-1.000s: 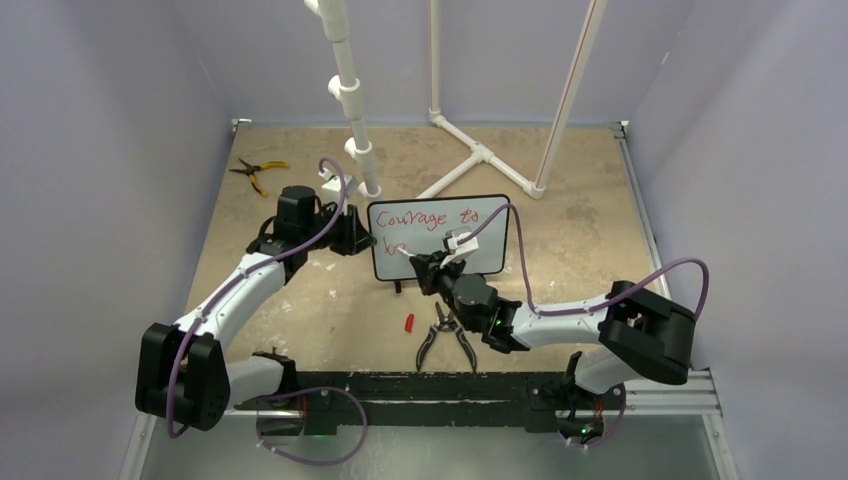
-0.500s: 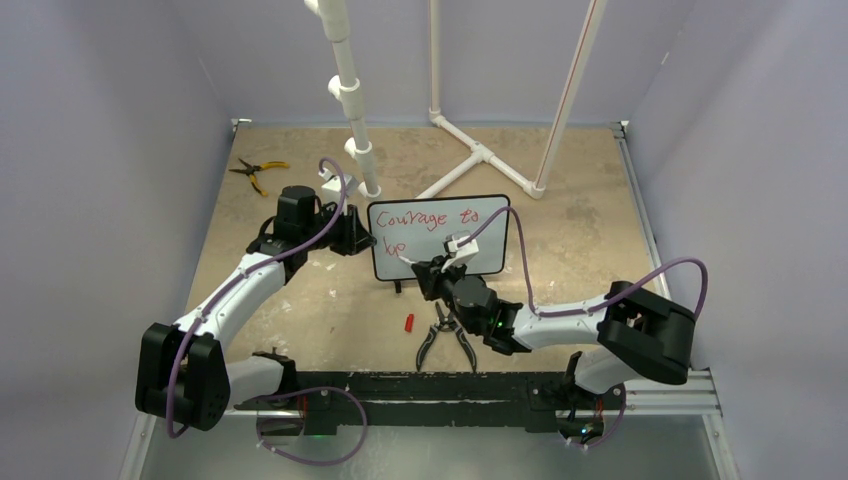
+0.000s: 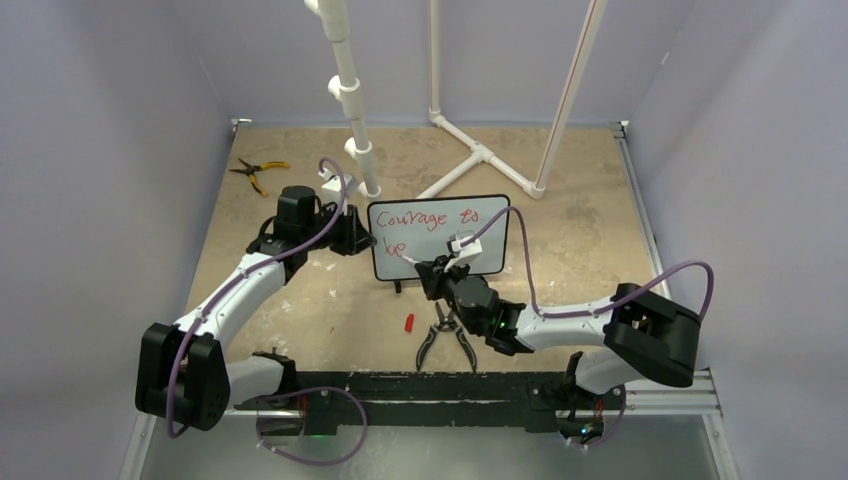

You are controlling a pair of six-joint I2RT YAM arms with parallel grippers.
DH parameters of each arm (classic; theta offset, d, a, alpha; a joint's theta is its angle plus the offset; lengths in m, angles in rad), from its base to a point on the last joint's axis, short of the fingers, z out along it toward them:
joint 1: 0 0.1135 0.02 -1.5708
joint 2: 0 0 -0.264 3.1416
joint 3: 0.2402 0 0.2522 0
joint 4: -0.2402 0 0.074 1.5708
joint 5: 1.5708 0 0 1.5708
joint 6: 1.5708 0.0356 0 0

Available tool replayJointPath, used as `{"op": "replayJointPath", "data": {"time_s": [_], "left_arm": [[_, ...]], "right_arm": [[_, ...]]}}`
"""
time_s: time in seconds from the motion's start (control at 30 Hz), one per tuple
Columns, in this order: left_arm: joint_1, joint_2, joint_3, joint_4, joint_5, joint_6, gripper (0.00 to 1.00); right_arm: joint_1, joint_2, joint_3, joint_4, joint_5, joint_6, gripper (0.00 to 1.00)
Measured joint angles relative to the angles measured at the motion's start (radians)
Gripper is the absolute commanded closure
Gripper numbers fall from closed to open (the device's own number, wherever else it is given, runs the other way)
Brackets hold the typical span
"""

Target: Write a sentence on the whiteboard

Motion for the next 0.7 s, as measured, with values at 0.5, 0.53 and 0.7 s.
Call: {"op": "replayJointPath", "data": {"time_s": [0.5,0.53,0.7], "left_arm": [[0.000,-0.010,0.000,-0.001,-0.018,0.000,0.80],[0.000,-0.013,0.000,-0.001,-0.021,0.000,0.80],[0.000,-0.028,0.000,-0.001,-0.031,0.000,0.80]], "right_arm": [[-0.001,-0.146,-0.049,-0.024,0.011,-0.013,1.00],[-0.001,-0.165,-0.051,-0.027,0.011,-0.015,1.00],[-0.008,-0.217,-0.051,-0.038,0.027,-0.033,1.00]]}}
